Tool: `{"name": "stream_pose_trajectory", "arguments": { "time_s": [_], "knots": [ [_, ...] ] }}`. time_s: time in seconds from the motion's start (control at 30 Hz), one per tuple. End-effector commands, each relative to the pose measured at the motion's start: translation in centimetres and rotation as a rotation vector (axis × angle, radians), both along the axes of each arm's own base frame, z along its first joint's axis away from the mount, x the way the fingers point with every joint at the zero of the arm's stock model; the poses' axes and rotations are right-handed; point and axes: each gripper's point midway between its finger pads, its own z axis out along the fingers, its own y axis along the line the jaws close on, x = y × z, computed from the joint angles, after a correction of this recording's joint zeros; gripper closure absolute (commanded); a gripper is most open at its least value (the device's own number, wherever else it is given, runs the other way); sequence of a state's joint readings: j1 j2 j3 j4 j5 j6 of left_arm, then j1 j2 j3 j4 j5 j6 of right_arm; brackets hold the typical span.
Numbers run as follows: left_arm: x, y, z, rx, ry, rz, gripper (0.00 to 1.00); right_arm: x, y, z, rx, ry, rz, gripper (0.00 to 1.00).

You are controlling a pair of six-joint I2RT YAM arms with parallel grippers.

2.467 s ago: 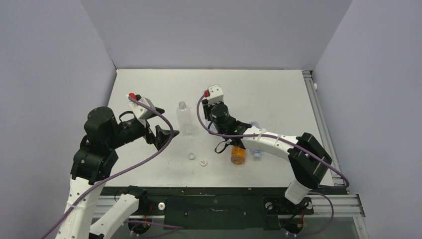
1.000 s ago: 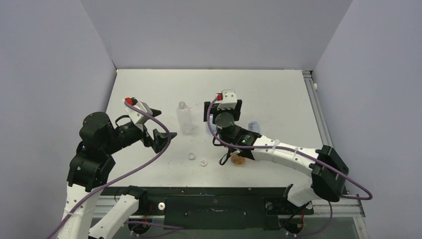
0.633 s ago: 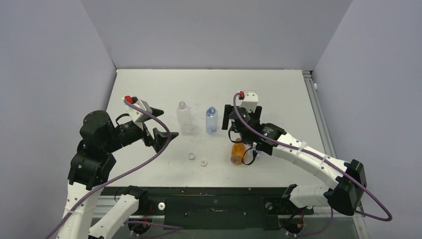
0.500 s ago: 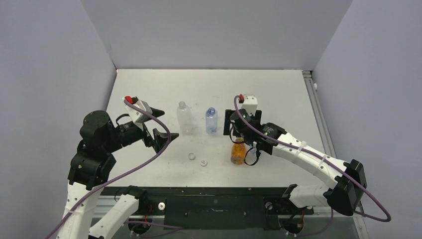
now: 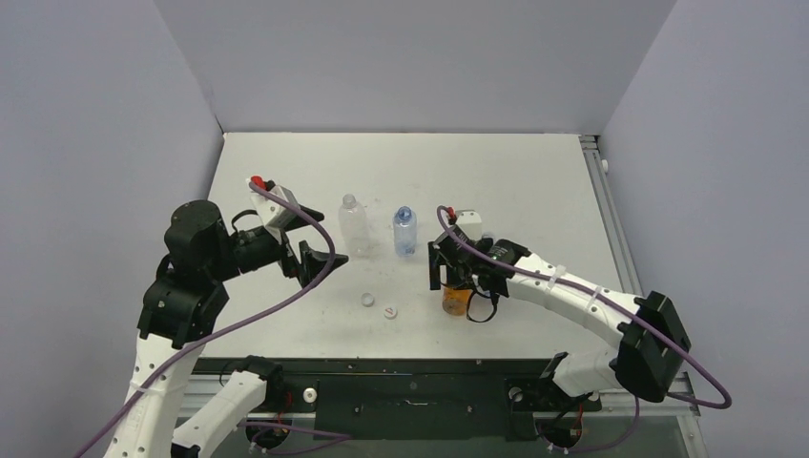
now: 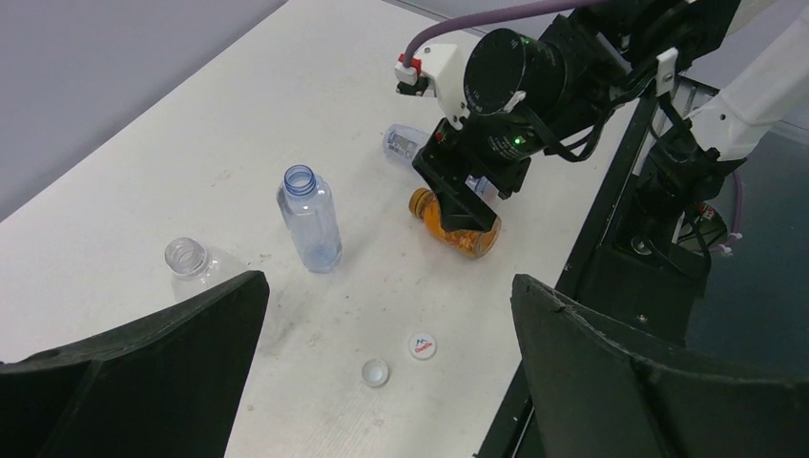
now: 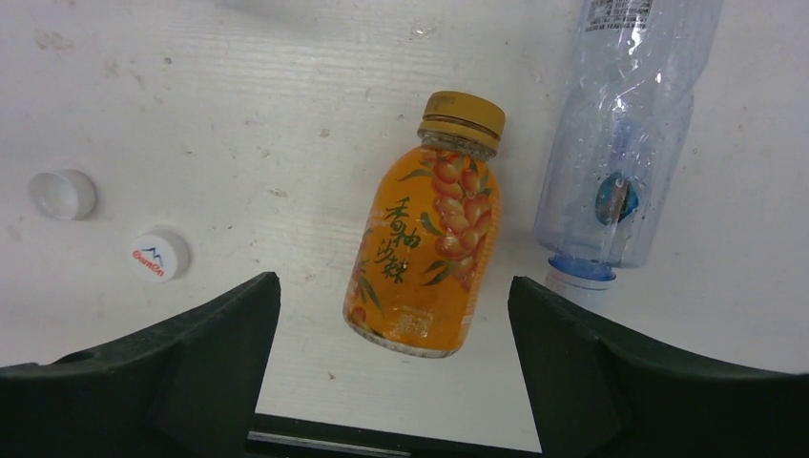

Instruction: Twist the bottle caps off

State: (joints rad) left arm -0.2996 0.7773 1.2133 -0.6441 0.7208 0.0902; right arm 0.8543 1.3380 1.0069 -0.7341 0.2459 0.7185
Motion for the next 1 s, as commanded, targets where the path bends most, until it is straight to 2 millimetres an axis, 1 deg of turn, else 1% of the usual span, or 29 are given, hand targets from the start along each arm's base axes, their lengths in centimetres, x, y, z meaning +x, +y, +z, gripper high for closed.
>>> {"name": "stream_pose_trajectory", "arguments": {
  "time_s": [0.0,0.03,0.07,0.1,0.13,0.17,0.37,0.43,0.47,0.5,0.53,0.57,0.6,0.63,0.67,0.7,0.73,0.77,0.8,0.83,0.87,0.9,0.93,0.97],
  "knots": [
    [-0.7,-0.4,1.7,-0.029,-0.031,-0.040,0.03,1.2,-0.7,-2.7,-0.023,0.013,-0.075,0.16],
    [-0.7,-0.5,1.7,-0.034,-0.029,-0.043,0.03,1.7,-0.7,-3.6,-0.017,0.011,-0.090,0.17],
    [-0.8,-0.6,1.6,-0.035,-0.022,-0.052,0.03,2.2,-0.6,-4.0,-0.007,0.002,-0.107,0.17],
    [-0.9,-0.7,1.5,-0.036,-0.017,-0.056,0.03,2.2,-0.9,-5.0,-0.024,0.018,-0.113,0.18],
    [-0.9,-0.7,1.4,-0.036,-0.015,-0.060,0.03,2.5,-0.7,-5.3,-0.017,0.014,-0.118,0.19],
    [-0.9,-0.7,1.3,-0.035,-0.010,-0.061,0.03,2.4,-0.8,-6.2,-0.032,0.029,-0.120,0.19],
    [-1.2,-0.9,1.1,-0.028,0.005,-0.073,0.03,3.2,-0.1,-8.5,-0.025,0.052,-0.134,0.24],
    [-1.3,-0.9,1.0,-0.021,0.003,-0.080,0.03,3.4,0.0,-8.9,-0.018,0.051,-0.141,0.29],
    [-1.4,-0.9,0.9,-0.017,0.004,-0.084,0.03,3.5,0.1,-9.0,-0.010,0.046,-0.146,0.34],
    [-1.5,-0.9,0.8,-0.016,0.006,-0.091,0.03,3.6,0.1,-9.0,0.003,0.042,-0.155,0.37],
    [-1.5,-1.0,0.7,-0.014,0.010,-0.096,0.03,3.6,0.1,-9.0,0.014,0.036,-0.160,0.44],
    [-1.6,-1.1,0.7,-0.014,0.013,-0.102,0.03,3.8,0.2,-8.5,0.034,0.021,-0.169,0.47],
    [-1.6,-1.1,0.6,-0.013,0.018,-0.108,0.03,3.9,0.2,-8.3,0.043,0.010,-0.174,0.53],
    [-1.7,-1.2,0.7,-0.015,0.018,-0.116,0.03,4.2,0.2,-7.2,0.064,-0.021,-0.182,0.55],
    [-1.7,-1.3,0.7,-0.018,0.022,-0.121,0.03,4.5,0.2,-5.7,0.095,-0.059,-0.186,0.60],
    [-1.8,-1.5,0.9,-0.023,0.016,-0.130,0.03,4.8,0.0,-4.8,0.101,-0.088,-0.194,0.62],
    [-1.8,-1.6,1.0,-0.029,0.026,-0.137,0.03,5.1,0.0,-2.7,0.137,-0.135,-0.199,0.64],
    [-1.9,-1.8,1.4,-0.039,0.019,-0.148,0.03,5.3,-0.4,-1.6,0.140,-0.170,-0.206,0.66],
    [-1.9,-2.0,1.4,-0.049,0.038,-0.154,0.03,5.7,-0.2,1.3,0.195,-0.230,-0.207,0.67],
    [-2.0,-2.2,1.9,-0.061,0.033,-0.170,0.03,5.8,-0.5,2.9,0.208,-0.273,-0.207,0.68],
    [-2.0,-2.5,2.2,-0.072,0.045,-0.180,0.03,5.9,-0.4,6.2,0.263,-0.342,-0.199,0.69],
    [-2.2,-2.8,2.7,-0.091,0.045,-0.201,0.03,5.8,-0.4,8.2,0.291,-0.394,-0.195,0.69],
    [-2.4,-3.1,3.0,-0.116,0.077,-0.212,0.03,5.7,-0.7,12.0,0.340,-0.483,-0.185,0.69],
    [-2.4,-3.5,3.7,-0.137,0.062,-0.227,0.03,5.4,0.1,14.8,0.397,-0.543,-0.160,0.69]
  ]
}}
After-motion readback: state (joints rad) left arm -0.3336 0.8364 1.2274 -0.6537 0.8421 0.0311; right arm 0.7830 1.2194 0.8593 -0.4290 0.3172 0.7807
